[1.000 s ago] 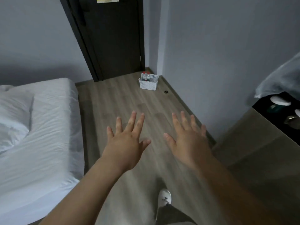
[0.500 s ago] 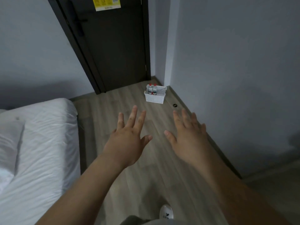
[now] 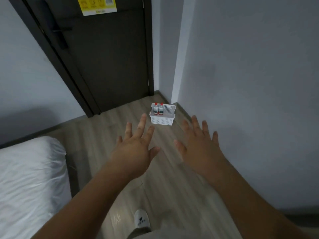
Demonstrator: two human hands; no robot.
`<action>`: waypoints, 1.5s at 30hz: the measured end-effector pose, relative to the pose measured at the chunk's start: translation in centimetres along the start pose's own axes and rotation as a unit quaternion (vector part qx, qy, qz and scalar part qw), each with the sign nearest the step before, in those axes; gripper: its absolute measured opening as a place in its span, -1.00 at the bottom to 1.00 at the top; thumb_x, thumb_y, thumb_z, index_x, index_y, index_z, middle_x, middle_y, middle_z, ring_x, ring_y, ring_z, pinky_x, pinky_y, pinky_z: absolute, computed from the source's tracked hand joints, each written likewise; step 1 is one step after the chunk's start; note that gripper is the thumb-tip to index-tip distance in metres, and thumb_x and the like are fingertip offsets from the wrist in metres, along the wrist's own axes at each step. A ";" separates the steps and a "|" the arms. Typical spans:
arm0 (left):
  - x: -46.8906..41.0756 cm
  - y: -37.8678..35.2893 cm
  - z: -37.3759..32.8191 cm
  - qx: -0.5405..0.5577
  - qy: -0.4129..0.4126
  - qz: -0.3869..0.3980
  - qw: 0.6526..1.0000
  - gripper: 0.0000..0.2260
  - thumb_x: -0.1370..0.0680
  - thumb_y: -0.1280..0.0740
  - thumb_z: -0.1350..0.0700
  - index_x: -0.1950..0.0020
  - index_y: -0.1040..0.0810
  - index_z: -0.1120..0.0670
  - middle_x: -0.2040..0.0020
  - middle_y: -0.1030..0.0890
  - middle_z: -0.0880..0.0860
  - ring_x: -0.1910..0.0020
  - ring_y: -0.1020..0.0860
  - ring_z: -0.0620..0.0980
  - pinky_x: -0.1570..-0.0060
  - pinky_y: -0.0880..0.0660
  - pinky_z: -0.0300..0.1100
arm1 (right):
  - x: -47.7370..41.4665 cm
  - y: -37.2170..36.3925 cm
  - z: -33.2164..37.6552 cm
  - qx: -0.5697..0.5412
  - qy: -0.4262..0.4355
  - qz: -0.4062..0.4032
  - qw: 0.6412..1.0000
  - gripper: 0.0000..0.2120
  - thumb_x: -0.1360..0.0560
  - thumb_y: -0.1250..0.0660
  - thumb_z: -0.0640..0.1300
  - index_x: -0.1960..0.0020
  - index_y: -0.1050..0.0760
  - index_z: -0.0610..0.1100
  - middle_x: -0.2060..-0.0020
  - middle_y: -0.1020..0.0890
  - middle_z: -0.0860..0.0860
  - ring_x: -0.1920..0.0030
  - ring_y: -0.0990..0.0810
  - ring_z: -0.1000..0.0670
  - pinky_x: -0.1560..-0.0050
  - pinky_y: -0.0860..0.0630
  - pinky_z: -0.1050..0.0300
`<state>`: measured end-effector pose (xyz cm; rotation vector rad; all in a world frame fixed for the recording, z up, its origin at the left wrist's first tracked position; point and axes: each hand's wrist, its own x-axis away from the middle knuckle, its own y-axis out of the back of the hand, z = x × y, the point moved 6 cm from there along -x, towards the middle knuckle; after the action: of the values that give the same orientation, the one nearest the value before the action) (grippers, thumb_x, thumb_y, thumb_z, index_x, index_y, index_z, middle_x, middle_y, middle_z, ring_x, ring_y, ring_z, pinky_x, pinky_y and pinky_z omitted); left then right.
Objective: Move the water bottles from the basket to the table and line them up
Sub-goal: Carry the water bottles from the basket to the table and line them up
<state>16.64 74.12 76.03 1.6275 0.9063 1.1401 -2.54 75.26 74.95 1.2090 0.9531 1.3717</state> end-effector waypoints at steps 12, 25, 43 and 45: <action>-20.8 4.3 6.4 -0.020 -0.053 0.032 0.998 -0.29 -0.64 0.00 -0.33 -0.65 0.29 -0.13 -0.61 0.43 -0.07 -0.64 0.23 0.21 -0.54 -0.05 0.27 | -19.5 0.6 1.7 -0.001 -0.060 0.011 0.998 -0.26 -0.61 0.17 0.37 -0.67 0.26 0.08 -0.66 0.28 0.00 -0.65 0.25 -0.21 -0.57 0.16 -0.33; -42.7 10.1 10.4 -0.003 0.004 0.071 0.997 -0.30 -0.65 -0.01 -0.32 -0.64 0.32 -0.15 -0.64 0.37 -0.04 -0.64 0.22 0.20 -0.56 -0.03 0.29 | -44.8 2.4 -0.6 -0.026 -0.031 0.026 0.999 -0.19 -0.52 0.19 0.41 -0.68 0.19 0.10 -0.67 0.22 -0.02 -0.65 0.21 -0.21 -0.56 0.16 -0.36; -72.3 6.5 20.2 0.025 -0.049 0.150 0.987 -0.27 -0.59 0.04 -0.35 -0.67 0.18 -0.08 -0.68 0.21 0.01 -0.65 0.13 0.22 -0.54 -0.09 0.32 | -70.4 -3.2 1.4 -0.027 -0.067 0.057 0.996 -0.29 -0.63 -0.04 0.35 -0.65 0.12 0.12 -0.68 0.12 0.00 -0.66 0.14 -0.20 -0.54 0.22 -0.32; -75.1 4.8 20.6 0.012 -0.057 0.144 0.988 -0.22 -0.52 0.13 -0.38 -0.67 0.17 -0.07 -0.68 0.18 0.02 -0.65 0.08 0.23 -0.53 -0.15 0.31 | -72.6 -5.0 0.6 -0.025 -0.077 0.067 0.994 -0.31 -0.62 -0.03 0.34 -0.64 0.10 0.12 -0.68 0.10 0.00 -0.66 0.12 -0.21 -0.56 0.16 -0.35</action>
<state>14.03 -1.55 57.06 1.8662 0.6261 1.2173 -3.47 4.49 58.17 1.3395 0.7361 1.3764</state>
